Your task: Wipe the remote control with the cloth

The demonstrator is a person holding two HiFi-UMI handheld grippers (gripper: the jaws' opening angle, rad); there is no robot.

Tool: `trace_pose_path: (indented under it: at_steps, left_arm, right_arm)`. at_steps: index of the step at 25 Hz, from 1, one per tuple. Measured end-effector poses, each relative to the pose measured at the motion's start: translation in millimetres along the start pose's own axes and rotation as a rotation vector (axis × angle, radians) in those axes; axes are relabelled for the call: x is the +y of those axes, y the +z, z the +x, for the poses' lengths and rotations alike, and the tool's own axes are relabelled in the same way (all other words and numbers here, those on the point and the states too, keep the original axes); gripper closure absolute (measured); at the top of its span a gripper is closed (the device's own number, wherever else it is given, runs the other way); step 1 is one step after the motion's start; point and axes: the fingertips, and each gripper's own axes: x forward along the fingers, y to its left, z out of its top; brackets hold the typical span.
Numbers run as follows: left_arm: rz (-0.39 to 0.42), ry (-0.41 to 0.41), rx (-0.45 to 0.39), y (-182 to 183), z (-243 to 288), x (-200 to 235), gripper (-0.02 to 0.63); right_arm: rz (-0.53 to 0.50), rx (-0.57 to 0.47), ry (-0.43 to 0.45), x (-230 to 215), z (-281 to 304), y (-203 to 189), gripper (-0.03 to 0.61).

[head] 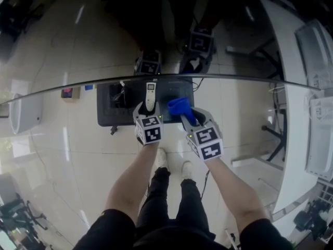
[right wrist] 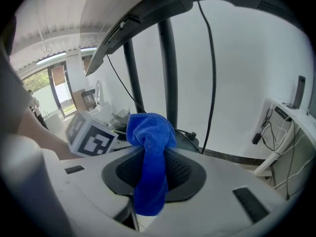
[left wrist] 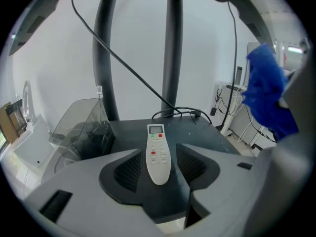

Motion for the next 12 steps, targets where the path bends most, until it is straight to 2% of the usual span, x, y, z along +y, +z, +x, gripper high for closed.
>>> trace_pose_path:
  at_steps: [12]
  left_arm:
    - [-0.017, -0.030, -0.023, -4, -50, -1, 0.396]
  right_arm:
    - [-0.157, 0.140, -0.098, -38, 102, -19, 0.469]
